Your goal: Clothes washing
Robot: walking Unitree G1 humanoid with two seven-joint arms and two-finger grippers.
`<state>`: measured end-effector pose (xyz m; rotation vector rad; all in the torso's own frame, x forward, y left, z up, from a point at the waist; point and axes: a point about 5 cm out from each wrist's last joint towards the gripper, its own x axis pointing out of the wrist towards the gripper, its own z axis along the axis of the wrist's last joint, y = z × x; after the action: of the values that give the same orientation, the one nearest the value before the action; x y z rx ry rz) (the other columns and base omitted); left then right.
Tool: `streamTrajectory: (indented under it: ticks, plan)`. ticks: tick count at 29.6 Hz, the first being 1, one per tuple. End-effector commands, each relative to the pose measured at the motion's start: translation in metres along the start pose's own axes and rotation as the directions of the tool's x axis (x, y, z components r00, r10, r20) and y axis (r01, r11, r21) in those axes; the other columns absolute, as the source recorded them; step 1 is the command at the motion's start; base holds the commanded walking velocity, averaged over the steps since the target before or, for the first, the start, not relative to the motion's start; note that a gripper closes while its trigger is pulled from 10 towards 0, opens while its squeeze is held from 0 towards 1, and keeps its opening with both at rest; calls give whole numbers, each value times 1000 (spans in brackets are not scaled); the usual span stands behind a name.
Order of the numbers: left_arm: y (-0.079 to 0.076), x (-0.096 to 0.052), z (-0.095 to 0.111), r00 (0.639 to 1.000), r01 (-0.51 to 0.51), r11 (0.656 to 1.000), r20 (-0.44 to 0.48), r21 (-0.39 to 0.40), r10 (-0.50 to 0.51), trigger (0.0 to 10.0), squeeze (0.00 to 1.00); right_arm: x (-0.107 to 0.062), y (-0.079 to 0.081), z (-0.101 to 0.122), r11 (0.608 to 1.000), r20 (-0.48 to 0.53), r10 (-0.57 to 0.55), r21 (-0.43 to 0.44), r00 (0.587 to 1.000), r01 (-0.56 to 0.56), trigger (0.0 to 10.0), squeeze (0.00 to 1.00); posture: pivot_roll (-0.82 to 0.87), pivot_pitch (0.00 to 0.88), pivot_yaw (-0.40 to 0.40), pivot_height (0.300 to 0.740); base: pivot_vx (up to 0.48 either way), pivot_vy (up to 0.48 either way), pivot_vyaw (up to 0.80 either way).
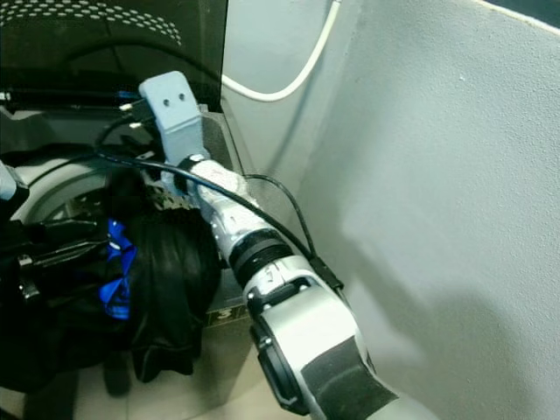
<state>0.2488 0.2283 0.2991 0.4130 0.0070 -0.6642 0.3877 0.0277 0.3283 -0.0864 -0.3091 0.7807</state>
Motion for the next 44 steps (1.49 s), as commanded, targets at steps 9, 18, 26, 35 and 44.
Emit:
streamTrajectory:
  ticks: [9,18,26,35,44]
  plan:
    - [2,-11,5,1000,3,1000,-9,12,-3,10000,0,-20,-14,-34,997,-76,72,-16,994,-74,10000,380,70,73,-111,740,0,0,0]
    - [24,-44,9,992,-109,993,-55,44,111,10000,0,-39,6,-68,959,-85,281,53,956,-277,10000,1000,76,75,-119,740,0,0,0]
    - [31,-57,21,991,-137,990,14,29,137,10000,0,-48,28,-78,898,-65,439,56,896,-436,10000,1000,76,79,-123,740,0,0,0]
    - [23,-50,12,996,-91,996,-17,5,91,10000,0,-63,64,-75,721,-33,693,62,720,-690,10000,1000,72,87,-125,740,0,0,0]
    - [16,-42,12,999,-40,999,8,-9,40,10000,0,-66,93,-90,715,-100,689,-68,718,-696,10000,0,68,88,-122,740,0,0,0]
